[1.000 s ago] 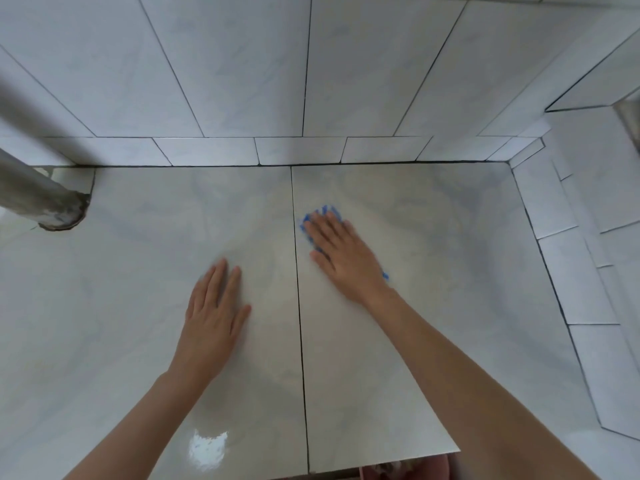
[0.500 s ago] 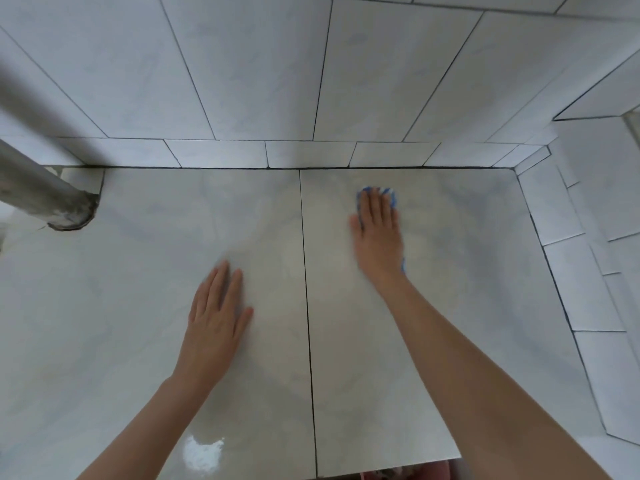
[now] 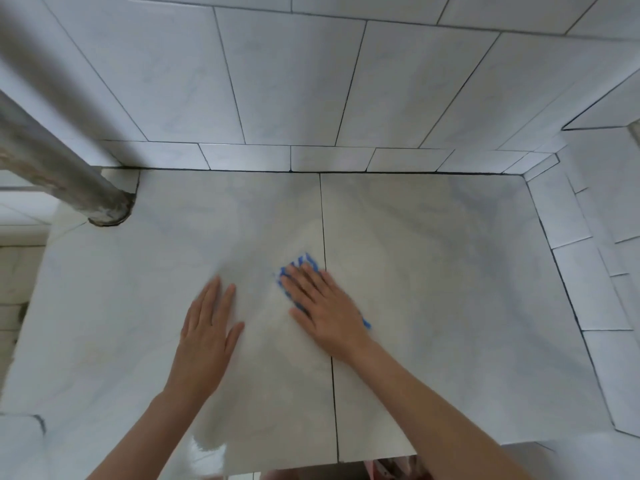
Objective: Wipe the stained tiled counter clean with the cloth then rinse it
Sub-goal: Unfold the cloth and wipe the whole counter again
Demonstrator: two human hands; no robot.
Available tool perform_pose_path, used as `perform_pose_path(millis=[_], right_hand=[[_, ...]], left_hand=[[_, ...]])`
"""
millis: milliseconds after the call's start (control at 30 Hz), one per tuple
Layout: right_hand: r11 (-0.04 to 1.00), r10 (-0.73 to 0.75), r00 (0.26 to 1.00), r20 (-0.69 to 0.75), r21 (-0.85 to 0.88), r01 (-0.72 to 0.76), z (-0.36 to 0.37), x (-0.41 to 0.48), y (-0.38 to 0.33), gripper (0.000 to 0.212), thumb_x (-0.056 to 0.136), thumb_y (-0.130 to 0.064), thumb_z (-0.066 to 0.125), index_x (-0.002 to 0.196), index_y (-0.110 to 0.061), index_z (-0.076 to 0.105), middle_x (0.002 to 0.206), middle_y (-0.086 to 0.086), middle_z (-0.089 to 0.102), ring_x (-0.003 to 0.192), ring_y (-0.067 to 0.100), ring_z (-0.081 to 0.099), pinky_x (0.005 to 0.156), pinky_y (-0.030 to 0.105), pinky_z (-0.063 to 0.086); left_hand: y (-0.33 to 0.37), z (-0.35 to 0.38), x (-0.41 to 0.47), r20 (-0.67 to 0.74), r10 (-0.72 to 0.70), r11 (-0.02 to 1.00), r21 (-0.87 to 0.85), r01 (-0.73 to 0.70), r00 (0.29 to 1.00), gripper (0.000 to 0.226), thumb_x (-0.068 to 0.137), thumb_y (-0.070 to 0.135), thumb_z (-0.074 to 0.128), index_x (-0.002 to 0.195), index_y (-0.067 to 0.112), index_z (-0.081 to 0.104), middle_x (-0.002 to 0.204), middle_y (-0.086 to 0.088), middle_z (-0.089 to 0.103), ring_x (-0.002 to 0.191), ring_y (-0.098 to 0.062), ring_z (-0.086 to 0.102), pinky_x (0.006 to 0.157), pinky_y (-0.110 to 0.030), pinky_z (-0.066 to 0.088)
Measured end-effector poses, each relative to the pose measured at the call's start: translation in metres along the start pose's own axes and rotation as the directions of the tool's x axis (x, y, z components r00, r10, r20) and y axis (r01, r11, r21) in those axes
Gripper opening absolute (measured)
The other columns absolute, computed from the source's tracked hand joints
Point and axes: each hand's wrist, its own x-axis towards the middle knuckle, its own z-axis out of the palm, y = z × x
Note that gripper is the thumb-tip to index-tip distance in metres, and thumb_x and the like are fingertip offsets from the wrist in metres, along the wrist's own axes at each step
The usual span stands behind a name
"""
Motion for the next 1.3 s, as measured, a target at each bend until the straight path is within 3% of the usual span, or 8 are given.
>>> perform_pose_path(millis=[100, 333, 533, 700, 833, 967, 1167, 1300], right_hand=[[0.985, 0.169, 0.985, -0.025, -0.028, -0.169, -0.013, 0.000, 0.039, 0.060, 0.099, -0.045, 0.004, 0.148, -0.018, 0.027, 0.154, 0.001, 0.026, 0.144, 0.016, 0.012, 0.113, 0.034, 0.015], [0.814, 0.577, 0.806, -0.130, 0.015, -0.580, -0.019, 0.042, 0.042, 0.064, 0.095, -0.048, 0.002, 0.150, -0.016, 0.004, 0.159, 0.002, 0.002, 0.145, 0.015, -0.008, 0.119, 0.033, -0.002], [0.892, 0.447, 0.891, -0.079, -0.032, -0.450, 0.000, 0.103, -0.026, 0.063, 0.095, -0.042, -0.001, 0.150, -0.013, 0.006, 0.158, 0.008, 0.007, 0.146, 0.023, -0.001, 0.118, 0.036, -0.002], [0.985, 0.170, 0.981, -0.089, 0.048, -0.167, 0.023, 0.101, -0.122, 0.052, 0.099, -0.039, 0.025, 0.144, -0.015, 0.037, 0.150, 0.004, 0.036, 0.141, 0.023, 0.027, 0.112, 0.039, 0.023], [0.995, -0.083, 0.996, -0.045, 0.058, 0.086, 0.040, 0.065, -0.170, 0.050, 0.101, -0.040, 0.023, 0.146, -0.019, 0.031, 0.153, -0.001, 0.029, 0.144, 0.018, 0.017, 0.116, 0.037, 0.021], [0.981, -0.192, 0.981, -0.034, 0.035, 0.193, 0.041, 0.044, -0.152, 0.049, 0.101, -0.037, 0.025, 0.148, -0.022, 0.025, 0.155, -0.003, 0.025, 0.145, 0.017, 0.015, 0.116, 0.036, 0.020], [0.991, 0.130, 0.991, 0.006, -0.005, -0.130, 0.015, 0.072, -0.089, 0.058, 0.101, -0.040, 0.006, 0.147, -0.014, 0.030, 0.153, 0.002, 0.030, 0.143, 0.021, 0.020, 0.113, 0.038, 0.022], [0.944, 0.327, 0.945, -0.011, -0.031, -0.327, 0.005, 0.113, -0.069, 0.064, 0.098, -0.043, -0.001, 0.148, -0.011, 0.025, 0.155, 0.005, 0.024, 0.144, 0.026, 0.017, 0.116, 0.032, 0.003]], left_hand=[[-0.007, -0.005, -0.008, -0.005, -0.002, 1.000, -0.010, 0.002, 1.000, 0.066, 0.094, 0.052, 0.017, 0.141, 0.010, 0.034, 0.148, -0.015, 0.031, 0.136, -0.026, 0.024, 0.109, -0.034, 0.016], [-0.034, -0.018, -0.020, 0.005, -0.022, 1.000, -0.012, 0.022, 1.000, 0.065, 0.094, 0.052, 0.017, 0.141, 0.010, 0.035, 0.147, -0.014, 0.033, 0.136, -0.022, 0.021, 0.108, -0.033, 0.017], [-0.064, -0.026, -0.032, -0.019, -0.048, 0.999, -0.025, 0.048, 0.999, 0.061, 0.092, 0.046, 0.027, 0.141, 0.011, 0.034, 0.148, -0.013, 0.031, 0.136, -0.023, 0.022, 0.109, -0.032, 0.017], [-0.087, -0.030, -0.048, -0.026, -0.093, 0.995, -0.022, 0.092, 0.995, 0.061, 0.093, 0.046, 0.026, 0.142, 0.010, 0.032, 0.149, -0.013, 0.029, 0.138, -0.024, 0.024, 0.110, -0.034, 0.017], [-0.099, -0.035, -0.061, -0.015, -0.127, 0.992, -0.025, 0.127, 0.992, 0.066, 0.095, 0.052, 0.018, 0.140, 0.009, 0.035, 0.147, -0.014, 0.033, 0.135, -0.027, 0.029, 0.109, -0.033, 0.019], [-0.113, -0.044, -0.067, -0.021, -0.139, 0.990, -0.009, 0.139, 0.990, 0.067, 0.095, 0.053, 0.015, 0.139, 0.007, 0.037, 0.146, -0.015, 0.035, 0.133, -0.028, 0.032, 0.108, -0.036, 0.023], [-0.136, -0.050, -0.074, -0.012, -0.155, 0.987, -0.032, 0.154, 0.988, 0.068, 0.093, 0.054, 0.015, 0.143, 0.011, 0.031, 0.150, -0.012, 0.028, 0.135, -0.029, 0.030, 0.104, -0.047, 0.033], [-0.142, -0.051, -0.073, -0.005, -0.119, 0.992, -0.029, 0.119, 0.993, 0.064, 0.094, 0.050, 0.018, 0.142, 0.010, 0.032, 0.149, -0.013, 0.029, 0.134, -0.027, 0.029, 0.104, -0.045, 0.033]])
